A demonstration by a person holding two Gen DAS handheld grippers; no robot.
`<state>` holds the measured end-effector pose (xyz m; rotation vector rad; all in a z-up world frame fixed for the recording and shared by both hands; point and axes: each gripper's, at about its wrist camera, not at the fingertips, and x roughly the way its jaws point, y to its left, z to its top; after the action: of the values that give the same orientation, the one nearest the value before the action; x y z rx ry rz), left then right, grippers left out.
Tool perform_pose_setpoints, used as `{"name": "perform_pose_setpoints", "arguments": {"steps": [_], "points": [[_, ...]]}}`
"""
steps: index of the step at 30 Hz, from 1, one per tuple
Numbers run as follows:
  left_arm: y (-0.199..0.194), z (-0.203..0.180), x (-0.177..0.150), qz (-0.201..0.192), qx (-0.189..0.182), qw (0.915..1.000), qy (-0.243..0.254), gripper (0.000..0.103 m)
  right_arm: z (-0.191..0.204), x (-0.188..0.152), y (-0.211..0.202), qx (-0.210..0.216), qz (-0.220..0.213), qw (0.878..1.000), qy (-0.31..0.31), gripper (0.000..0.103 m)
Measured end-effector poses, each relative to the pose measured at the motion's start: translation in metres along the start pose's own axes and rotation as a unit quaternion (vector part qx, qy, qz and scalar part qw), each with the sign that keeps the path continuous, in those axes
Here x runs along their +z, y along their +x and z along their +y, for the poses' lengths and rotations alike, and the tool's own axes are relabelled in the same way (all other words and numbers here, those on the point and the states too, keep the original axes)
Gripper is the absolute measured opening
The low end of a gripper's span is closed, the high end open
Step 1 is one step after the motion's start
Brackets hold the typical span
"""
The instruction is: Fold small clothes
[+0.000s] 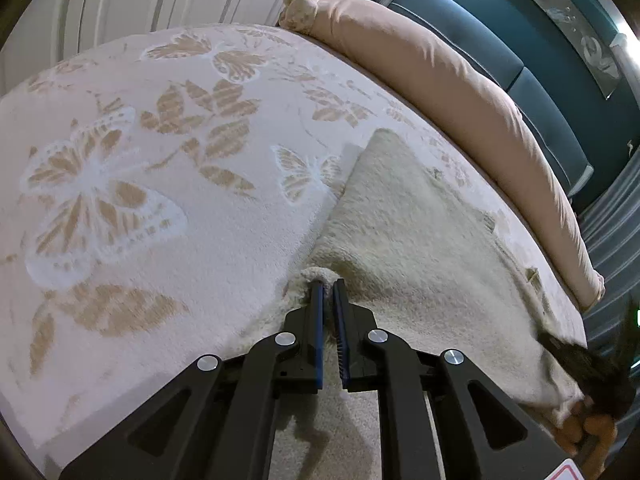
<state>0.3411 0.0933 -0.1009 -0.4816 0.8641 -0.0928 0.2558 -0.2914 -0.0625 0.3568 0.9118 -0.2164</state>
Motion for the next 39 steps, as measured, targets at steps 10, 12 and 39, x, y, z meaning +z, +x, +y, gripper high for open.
{"name": "perform_pose_setpoints", "arguments": {"steps": [10, 12, 39], "points": [[0.000, -0.010, 0.000, -0.004, 0.027, 0.9995, 0.016, 0.011, -0.082, -0.028, -0.057, -0.021, 0.001, 0.996, 0.091, 0.059], [-0.004, -0.014, 0.006, 0.003, 0.038, 0.9992, 0.014, 0.010, -0.057, -0.027, -0.043, -0.063, 0.014, 0.997, 0.040, 0.024], [-0.171, 0.080, -0.094, 0.157, 0.019, 0.9874, 0.006, 0.067, -0.151, -0.258, -0.220, 0.006, 0.087, 0.981, 0.176, 0.064]]}}
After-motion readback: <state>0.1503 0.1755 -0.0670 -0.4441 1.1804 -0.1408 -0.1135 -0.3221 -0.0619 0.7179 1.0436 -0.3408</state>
